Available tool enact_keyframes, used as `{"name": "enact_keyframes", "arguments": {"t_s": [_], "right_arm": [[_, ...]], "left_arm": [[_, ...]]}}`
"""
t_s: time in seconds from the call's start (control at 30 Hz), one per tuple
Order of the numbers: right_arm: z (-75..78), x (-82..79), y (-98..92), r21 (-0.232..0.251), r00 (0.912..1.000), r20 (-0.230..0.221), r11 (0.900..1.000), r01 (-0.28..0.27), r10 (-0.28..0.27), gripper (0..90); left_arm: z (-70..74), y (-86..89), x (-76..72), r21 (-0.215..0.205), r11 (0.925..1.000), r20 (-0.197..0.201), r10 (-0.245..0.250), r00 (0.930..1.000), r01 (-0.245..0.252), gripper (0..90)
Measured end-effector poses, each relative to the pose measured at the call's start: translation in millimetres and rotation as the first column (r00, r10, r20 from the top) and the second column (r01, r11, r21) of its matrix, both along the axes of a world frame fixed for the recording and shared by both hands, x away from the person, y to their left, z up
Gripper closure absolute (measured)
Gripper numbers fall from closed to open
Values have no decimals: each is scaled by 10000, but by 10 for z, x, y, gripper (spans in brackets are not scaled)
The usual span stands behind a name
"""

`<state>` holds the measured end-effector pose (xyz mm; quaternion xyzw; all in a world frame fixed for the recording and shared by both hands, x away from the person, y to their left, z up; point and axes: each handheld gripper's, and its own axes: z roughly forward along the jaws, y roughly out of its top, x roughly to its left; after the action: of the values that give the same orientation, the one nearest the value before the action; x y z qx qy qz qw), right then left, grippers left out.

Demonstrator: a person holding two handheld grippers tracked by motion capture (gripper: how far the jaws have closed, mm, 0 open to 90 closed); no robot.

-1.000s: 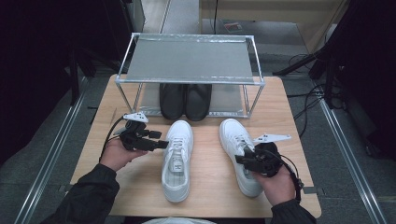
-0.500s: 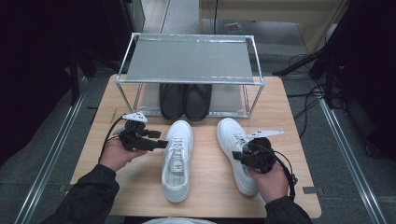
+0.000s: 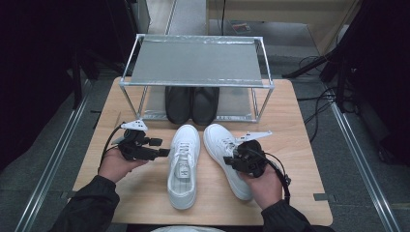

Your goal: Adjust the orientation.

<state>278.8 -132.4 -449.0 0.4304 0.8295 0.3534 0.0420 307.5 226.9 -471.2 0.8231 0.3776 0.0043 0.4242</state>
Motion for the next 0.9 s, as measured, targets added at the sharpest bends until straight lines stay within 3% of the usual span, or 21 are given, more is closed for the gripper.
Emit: {"name": "enact_keyframes", "arguments": {"t_s": [0.3,0.4,0.53,0.67,0.77,0.8,0.83,0.9], "right_arm": [[-40,42,169,-41,9996,-199,9998,-178,177,821],[-45,34,196,-90,9994,-237,9997,-235,232,804],[-76,43,145,312,9978,-452,9984,-476,490,712],[-2,-5,67,524,9985,-27,9971,-546,548,656],[116,-53,-68,1291,9963,624,9894,-669,593,737],[155,-63,-115,1442,9952,788,9871,-691,582,802],[183,-73,-153,1302,9933,1021,9892,-676,545,879],[181,-65,-202,1017,9934,945,9920,-752,656,900]], "left_arm": [[-53,-11,-64,86,10000,-23,46,10000,-46,385],[-69,-5,-72,5,9999,-256,150,9996,-150,410],[-68,-13,-73,-112,9995,-587,293,9978,-300,540],[-80,8,-59,-57,9995,-591,312,9978,-316,707],[-115,11,-49,195,9996,-795,197,9966,-182,808],[-139,4,-49,205,9997,-939,121,9955,-102,828],[-162,-9,-55,298,9996,-1027,66,9947,-36,843],[-218,-55,-67,450,9987,-1272,-170,9917,229,860]]}}
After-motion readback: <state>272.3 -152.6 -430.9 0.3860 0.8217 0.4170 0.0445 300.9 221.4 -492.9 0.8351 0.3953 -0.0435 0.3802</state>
